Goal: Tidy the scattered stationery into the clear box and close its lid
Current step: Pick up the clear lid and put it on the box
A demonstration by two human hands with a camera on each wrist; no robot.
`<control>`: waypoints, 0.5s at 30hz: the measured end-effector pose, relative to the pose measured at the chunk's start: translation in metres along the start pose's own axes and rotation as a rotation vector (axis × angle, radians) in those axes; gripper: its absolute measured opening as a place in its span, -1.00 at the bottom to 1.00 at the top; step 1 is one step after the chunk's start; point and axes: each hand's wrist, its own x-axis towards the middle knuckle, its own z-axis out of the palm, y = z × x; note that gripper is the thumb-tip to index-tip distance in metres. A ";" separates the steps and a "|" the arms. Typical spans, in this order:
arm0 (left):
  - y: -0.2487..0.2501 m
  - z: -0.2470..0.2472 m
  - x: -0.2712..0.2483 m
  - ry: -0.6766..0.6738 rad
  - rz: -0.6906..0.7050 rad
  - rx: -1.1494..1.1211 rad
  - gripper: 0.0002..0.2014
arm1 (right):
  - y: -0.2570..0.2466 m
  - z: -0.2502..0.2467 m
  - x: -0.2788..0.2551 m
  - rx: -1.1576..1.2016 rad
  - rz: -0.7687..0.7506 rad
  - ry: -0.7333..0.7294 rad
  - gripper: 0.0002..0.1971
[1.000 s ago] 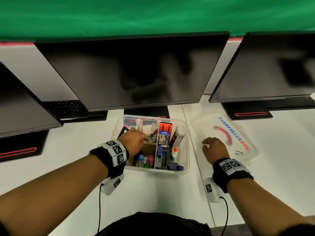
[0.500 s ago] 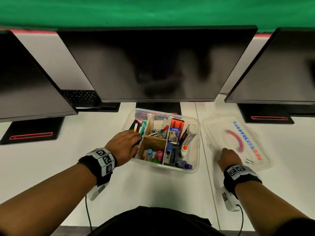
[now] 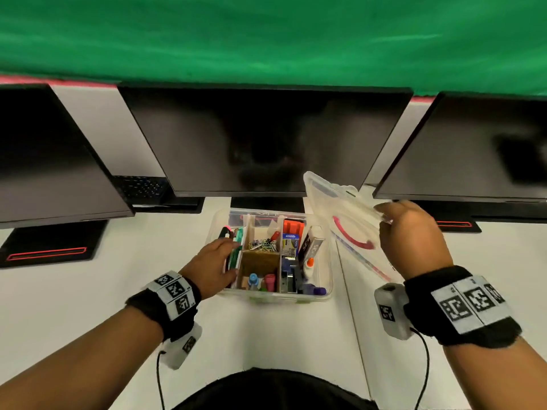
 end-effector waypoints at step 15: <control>0.016 -0.098 0.010 0.107 -0.094 -1.053 -0.85 | -0.047 -0.037 0.036 0.628 -0.054 -0.009 -0.87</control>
